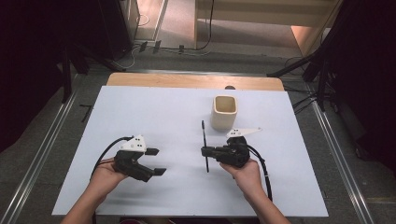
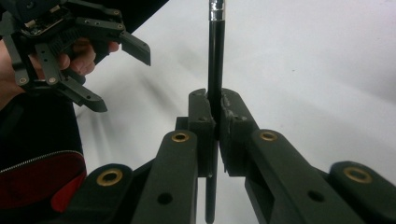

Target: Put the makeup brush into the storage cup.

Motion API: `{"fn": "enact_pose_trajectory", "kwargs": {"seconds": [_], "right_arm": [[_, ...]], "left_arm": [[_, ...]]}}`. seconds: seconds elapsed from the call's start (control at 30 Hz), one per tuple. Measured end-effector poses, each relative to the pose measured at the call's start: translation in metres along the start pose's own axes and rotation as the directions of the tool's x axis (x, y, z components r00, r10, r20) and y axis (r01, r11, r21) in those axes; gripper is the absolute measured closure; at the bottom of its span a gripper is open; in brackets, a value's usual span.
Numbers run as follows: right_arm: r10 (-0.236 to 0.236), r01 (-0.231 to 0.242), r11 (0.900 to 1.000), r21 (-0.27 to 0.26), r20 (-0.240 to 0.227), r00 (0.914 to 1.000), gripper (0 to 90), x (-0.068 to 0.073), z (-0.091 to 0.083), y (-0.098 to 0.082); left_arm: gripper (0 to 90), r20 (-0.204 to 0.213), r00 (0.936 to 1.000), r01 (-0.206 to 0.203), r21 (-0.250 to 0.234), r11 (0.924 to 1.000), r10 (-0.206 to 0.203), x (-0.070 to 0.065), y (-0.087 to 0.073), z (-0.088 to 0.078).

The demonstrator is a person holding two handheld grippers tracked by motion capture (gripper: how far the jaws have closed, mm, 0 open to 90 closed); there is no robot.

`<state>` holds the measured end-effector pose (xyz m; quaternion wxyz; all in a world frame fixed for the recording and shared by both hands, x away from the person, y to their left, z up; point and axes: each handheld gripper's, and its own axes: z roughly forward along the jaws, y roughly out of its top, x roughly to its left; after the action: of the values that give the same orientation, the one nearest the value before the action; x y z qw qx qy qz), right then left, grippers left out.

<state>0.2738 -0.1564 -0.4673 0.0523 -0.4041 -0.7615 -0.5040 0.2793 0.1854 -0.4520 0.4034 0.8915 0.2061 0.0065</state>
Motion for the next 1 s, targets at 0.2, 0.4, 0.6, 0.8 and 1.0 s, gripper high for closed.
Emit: {"fn": "enact_pose_trajectory", "kwargs": {"seconds": [0.2,0.4,0.6,0.8,1.0], "right_arm": [[-0.013,0.013,1.0,0.0,0.016,0.9998,85.7,-0.002,-0.004,0.002],[-0.007,0.008,1.0,-0.012,0.028,0.9996,85.8,-0.006,-0.011,0.004],[-0.012,0.013,1.0,-0.022,0.045,0.9989,85.8,-0.009,-0.017,0.008],[-0.013,0.015,0.999,-0.035,0.053,0.9985,85.8,-0.015,-0.023,0.012],[-0.015,0.017,0.999,-0.032,0.067,0.9976,85.7,-0.019,-0.025,0.017]], "left_arm": [[23.4,-0.009,1.0,0.003,-0.009,1.0,-0.003,-0.001,-0.004,-0.005],[23.4,-0.025,0.9996,0.016,-0.015,0.9998,-0.016,0.0,-0.007,-0.008],[23.4,-0.032,0.9992,0.024,-0.025,0.9994,-0.025,0.0,-0.01,-0.011],[23.4,-0.034,0.9988,0.033,-0.021,0.9992,-0.034,0.0,-0.013,-0.014],[23.3,-0.037,0.9983,0.043,-0.027,0.9987,-0.044,0.0,-0.016,-0.017]]}}
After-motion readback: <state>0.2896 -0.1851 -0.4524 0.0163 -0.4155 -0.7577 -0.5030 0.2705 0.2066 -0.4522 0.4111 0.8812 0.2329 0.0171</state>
